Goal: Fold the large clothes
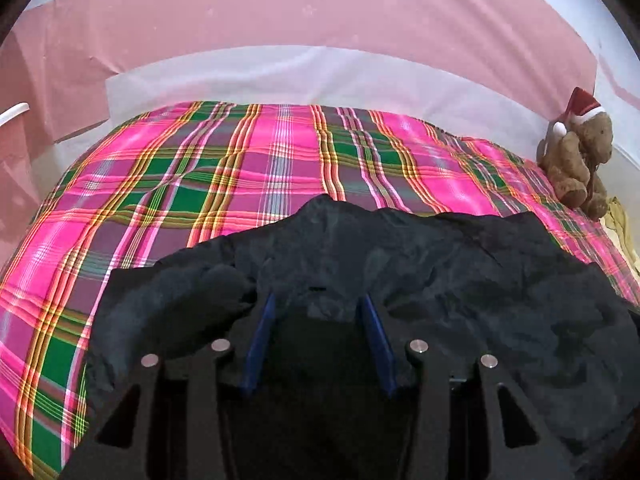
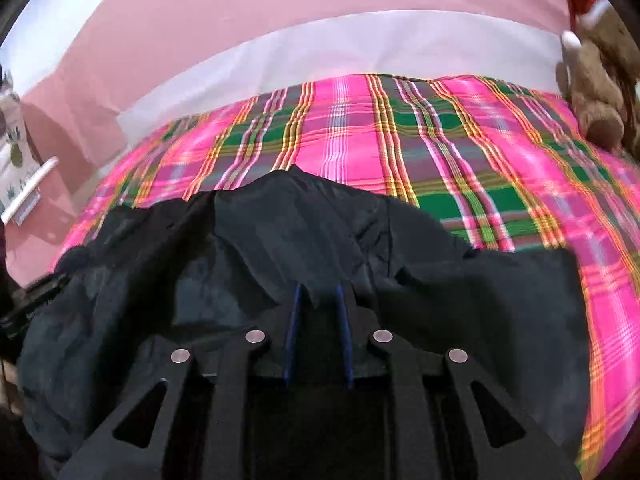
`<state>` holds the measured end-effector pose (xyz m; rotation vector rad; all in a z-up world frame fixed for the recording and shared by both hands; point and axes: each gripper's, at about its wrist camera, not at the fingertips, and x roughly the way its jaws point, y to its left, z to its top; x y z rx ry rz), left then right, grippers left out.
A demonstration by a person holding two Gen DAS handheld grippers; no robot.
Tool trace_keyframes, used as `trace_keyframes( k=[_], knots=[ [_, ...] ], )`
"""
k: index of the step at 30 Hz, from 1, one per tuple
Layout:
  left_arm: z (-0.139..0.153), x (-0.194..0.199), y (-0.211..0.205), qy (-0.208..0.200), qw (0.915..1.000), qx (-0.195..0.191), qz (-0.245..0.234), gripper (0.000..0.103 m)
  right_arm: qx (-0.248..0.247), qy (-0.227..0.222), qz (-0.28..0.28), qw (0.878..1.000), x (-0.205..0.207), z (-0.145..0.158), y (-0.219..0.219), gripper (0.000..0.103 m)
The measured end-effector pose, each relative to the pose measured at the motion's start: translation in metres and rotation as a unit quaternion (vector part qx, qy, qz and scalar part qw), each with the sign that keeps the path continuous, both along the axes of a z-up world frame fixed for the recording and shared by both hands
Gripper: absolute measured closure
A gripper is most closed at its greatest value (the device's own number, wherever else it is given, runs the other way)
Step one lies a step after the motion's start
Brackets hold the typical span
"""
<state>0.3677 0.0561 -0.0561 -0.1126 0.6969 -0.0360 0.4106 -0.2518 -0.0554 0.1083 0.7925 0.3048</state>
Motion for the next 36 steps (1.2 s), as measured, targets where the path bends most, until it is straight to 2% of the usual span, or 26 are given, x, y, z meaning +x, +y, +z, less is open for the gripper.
trace_keyframes(
  k=[2,5,9,11,14,15,17,20,24,26,30,33,36],
  knots=[
    [0.004,0.0,0.002,0.003,1.0,-0.003,0.001,0.055,-0.002,-0.002,-0.001,1.0,-0.002,0.002,0.0,0.085],
    [0.024,-0.017,0.005,-0.005,0.9999,-0.009,0.001,0.056,-0.017,-0.007,-0.009,1.0,-0.012,0.023,0.001,0.083],
    [0.049,-0.061,-0.003,-0.035,0.9988,-0.024,-0.026,0.056,-0.001,-0.051,0.015,0.999,-0.062,0.062,0.006,0.082],
    [0.052,-0.084,-0.013,-0.041,0.9975,-0.031,-0.049,0.056,0.007,-0.057,0.036,0.998,-0.084,0.067,0.014,0.081],
    [0.033,-0.09,-0.029,-0.011,0.9971,-0.029,-0.07,0.056,0.005,-0.036,0.067,0.997,-0.107,0.053,0.032,0.08],
    [0.024,-0.085,-0.032,0.006,0.9972,-0.025,-0.07,0.055,-0.002,-0.02,0.075,0.997,-0.107,0.04,0.04,0.08],
    [0.01,-0.076,-0.029,0.029,0.9967,-0.043,-0.062,0.055,-0.018,0.006,0.078,0.997,-0.098,0.018,0.048,0.08],
    [0.027,-0.086,-0.027,0.021,0.9971,-0.048,-0.056,0.056,-0.012,0.012,0.072,0.997,-0.099,0.024,0.045,0.08],
    [0.045,-0.119,-0.037,-0.01,0.9951,-0.046,-0.087,0.056,-0.003,-0.011,0.084,0.996,-0.126,0.045,0.042,0.08],
    [0.037,-0.126,-0.046,-0.001,0.9944,-0.045,-0.096,0.056,0.003,-0.012,0.094,0.996,-0.136,0.042,0.046,0.08],
    [-0.005,-0.112,-0.052,0.05,0.9946,-0.041,-0.081,0.056,-0.007,0.028,0.094,0.995,-0.132,0.009,0.057,0.08],
    [-0.009,-0.109,-0.05,0.052,0.9944,-0.049,-0.078,0.055,0.003,0.051,0.091,0.994,-0.123,-0.012,0.056,0.08],
    [-0.011,-0.107,-0.054,0.053,0.9949,-0.039,-0.076,0.055,0.007,0.053,0.091,0.994,-0.118,-0.015,0.057,0.08]
  ],
)
